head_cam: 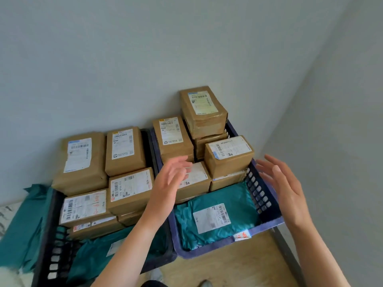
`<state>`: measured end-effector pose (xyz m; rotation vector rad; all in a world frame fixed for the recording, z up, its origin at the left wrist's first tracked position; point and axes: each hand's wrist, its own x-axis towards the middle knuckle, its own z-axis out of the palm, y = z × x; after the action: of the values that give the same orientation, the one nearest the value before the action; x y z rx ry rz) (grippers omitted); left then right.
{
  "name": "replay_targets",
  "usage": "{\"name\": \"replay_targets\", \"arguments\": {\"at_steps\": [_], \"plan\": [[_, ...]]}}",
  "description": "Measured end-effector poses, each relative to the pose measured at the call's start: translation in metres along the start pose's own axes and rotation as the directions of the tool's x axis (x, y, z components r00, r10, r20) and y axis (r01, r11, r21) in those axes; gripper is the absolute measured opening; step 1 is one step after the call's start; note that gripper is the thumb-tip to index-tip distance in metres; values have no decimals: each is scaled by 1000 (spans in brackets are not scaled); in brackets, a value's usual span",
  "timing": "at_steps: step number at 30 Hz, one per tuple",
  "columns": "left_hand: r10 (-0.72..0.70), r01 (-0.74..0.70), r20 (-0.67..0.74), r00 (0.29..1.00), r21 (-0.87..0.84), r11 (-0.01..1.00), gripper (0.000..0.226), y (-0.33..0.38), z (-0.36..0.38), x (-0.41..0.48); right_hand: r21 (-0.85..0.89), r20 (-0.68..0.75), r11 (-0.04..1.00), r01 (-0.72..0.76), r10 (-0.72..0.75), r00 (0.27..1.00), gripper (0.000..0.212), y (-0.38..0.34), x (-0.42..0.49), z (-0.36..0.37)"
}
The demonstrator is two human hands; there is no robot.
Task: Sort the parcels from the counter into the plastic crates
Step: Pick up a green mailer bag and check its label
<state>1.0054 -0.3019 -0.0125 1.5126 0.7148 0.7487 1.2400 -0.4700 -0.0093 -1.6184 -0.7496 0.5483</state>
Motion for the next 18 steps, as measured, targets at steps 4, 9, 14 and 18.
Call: {"name": "replay_targets", "arguments": {"at_steps": [4,9,14,18], "plan": [[-30,31,-110,994,9,999,38,-4,-34,-20,-27,-4,999,-21,21,1000,39,1,-2,1],[-10,11,-251,968,6,1000,38,-1,-84,-52,-32,53,999,-3,5,999,35,-10,-4,37],[31,-30,-367,930,8,1000,40,4,-151,-89,-37,124,998,45,-40,991,39,-31,-20,96],[48,-48,-430,901,12,999,35,9,-217,-130,-17,163,996,83,-79,983,38,-57,-47,161]]}}
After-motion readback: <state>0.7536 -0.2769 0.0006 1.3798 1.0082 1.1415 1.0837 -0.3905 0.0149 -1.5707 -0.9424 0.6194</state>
